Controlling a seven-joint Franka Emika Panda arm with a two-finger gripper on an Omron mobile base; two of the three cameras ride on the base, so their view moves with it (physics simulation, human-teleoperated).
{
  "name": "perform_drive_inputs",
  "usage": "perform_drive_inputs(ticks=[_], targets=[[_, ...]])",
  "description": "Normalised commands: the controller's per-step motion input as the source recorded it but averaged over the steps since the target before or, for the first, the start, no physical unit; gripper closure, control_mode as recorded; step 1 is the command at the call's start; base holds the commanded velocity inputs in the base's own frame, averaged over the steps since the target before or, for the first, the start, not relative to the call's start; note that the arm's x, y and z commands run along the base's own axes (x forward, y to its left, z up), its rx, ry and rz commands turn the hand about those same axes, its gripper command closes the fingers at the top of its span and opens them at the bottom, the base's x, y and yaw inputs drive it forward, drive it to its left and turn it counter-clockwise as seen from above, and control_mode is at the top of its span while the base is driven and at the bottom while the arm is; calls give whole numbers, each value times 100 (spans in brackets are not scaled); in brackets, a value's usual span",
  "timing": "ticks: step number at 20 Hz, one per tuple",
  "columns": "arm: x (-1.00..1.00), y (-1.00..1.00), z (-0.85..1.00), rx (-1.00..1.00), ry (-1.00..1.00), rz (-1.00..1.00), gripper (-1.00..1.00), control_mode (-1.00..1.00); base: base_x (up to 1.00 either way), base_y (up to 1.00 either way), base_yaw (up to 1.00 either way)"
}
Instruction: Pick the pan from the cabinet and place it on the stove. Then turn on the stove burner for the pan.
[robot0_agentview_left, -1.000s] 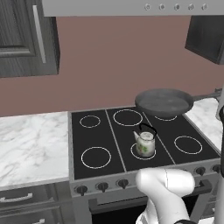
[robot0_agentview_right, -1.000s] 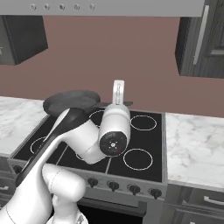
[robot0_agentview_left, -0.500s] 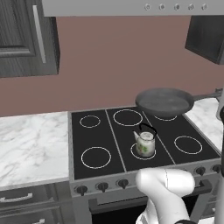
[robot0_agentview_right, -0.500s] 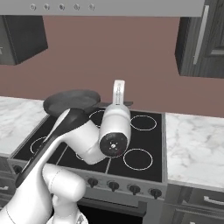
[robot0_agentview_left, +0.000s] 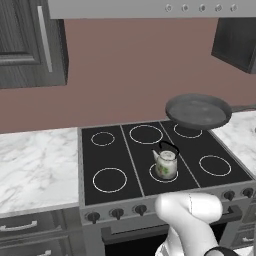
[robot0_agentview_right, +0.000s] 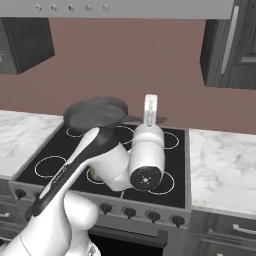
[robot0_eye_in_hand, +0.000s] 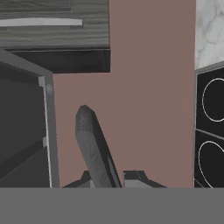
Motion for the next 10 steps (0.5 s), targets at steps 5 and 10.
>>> perform_drive_inputs(ticks=[5,10], targets=[[0,-35,0,-1,1,-5,100,-100,0,0,0],[0,-58,0,0,3,-6,100,-100,0,0,0]])
